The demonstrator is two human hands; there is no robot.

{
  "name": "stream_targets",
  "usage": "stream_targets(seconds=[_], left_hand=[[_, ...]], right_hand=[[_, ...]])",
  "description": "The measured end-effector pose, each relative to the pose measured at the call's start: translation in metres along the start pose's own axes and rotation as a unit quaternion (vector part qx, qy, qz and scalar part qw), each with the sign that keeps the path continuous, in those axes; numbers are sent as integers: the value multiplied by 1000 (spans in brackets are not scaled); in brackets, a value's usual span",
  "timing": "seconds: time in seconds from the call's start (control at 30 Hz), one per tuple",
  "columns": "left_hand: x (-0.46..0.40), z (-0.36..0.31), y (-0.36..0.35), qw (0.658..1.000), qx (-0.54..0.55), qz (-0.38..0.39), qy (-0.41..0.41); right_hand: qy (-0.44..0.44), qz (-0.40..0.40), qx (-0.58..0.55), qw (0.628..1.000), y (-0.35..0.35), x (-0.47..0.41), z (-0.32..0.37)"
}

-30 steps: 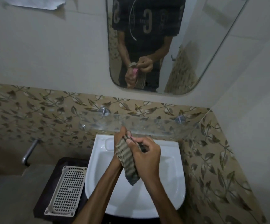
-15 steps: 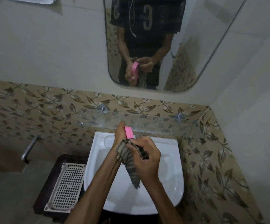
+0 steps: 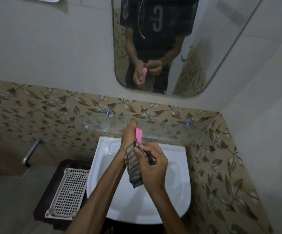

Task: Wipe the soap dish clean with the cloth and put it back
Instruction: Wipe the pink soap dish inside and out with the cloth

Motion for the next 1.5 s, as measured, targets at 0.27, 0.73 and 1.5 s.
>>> stream_targets(seconds=[0.27,0.73,1.5], left_hand=[[21,16,3,998,32,52,-9],[12,11,17,979,158,123,27],[41,-6,3,956,217,187,-65]], right_hand=[[-14,18,-11,1000,-6,-24,7],[-35,-59,-84,994,27,-7,-15],[-19,52,8,998,13,-43,12]])
Point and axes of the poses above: each hand's wrist, its own x-axis away from the middle knuckle, its own y-axis out of the back of the hand, z = x × y, the point moved 5 cm from there along -x, towards the middle knuckle, and after that the axes turned 13 degrees about -x, right-handed, at the moved point
